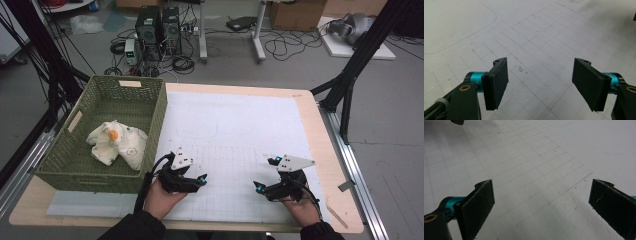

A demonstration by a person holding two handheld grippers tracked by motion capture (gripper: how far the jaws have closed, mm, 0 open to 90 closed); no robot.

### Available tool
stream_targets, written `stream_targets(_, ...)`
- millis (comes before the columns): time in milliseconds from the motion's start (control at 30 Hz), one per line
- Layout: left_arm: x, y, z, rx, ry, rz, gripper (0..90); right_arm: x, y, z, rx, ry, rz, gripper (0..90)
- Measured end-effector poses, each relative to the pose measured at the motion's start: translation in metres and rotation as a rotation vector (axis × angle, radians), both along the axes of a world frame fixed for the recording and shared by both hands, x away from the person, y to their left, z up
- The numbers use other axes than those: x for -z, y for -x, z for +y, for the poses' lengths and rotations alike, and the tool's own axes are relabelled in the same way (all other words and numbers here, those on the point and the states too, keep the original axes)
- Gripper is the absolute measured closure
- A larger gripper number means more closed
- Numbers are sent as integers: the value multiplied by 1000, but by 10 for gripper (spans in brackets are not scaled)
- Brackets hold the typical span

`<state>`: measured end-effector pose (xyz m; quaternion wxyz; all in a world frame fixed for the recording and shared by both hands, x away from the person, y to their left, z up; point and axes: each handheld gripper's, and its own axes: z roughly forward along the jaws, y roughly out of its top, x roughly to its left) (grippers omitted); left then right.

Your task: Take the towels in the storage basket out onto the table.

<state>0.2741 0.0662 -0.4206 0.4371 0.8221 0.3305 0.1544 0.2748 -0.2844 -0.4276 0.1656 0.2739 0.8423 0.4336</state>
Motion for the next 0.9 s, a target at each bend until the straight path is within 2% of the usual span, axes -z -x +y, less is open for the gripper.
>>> stream_targets(900,0,-1,-2,20,-14,10,309,-1,4,-1,-1,0,8,54)
